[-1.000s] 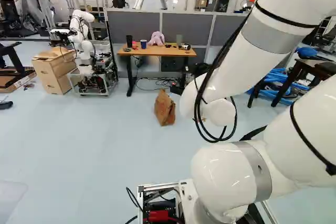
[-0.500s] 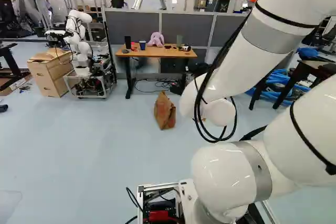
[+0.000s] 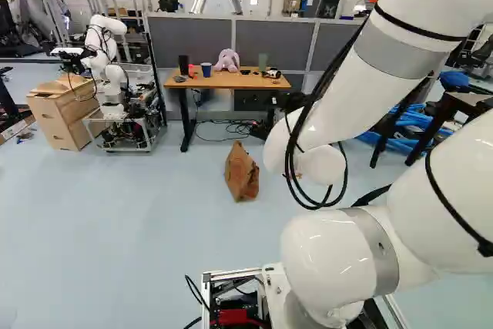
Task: Pick up the bag on the ground and place it on the table
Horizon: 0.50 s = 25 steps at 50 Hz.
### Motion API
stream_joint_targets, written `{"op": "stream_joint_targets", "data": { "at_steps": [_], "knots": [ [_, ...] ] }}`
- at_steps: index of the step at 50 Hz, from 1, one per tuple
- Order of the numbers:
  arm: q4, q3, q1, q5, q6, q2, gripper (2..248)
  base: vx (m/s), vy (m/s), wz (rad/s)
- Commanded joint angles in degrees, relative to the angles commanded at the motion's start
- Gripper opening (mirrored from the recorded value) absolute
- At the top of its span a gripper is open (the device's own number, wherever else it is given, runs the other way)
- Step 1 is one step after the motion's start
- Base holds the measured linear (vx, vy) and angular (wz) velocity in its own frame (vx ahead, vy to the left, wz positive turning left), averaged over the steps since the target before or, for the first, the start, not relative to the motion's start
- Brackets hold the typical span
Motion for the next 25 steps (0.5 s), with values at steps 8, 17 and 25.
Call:
{"op": "stream_joint_targets", "data": {
  "at_steps": [8, 17, 25],
  "knots": [
    [0.00, 0.00, 0.00, 0.00, 0.00, 0.00, 247, 0.194, -0.001, -0.029],
    [0.00, 0.00, 0.00, 0.00, 0.00, 0.00, 247, 0.189, -0.002, -0.031],
    [0.00, 0.00, 0.00, 0.00, 0.00, 0.00, 247, 0.191, 0.003, -0.026]
  ]
}}
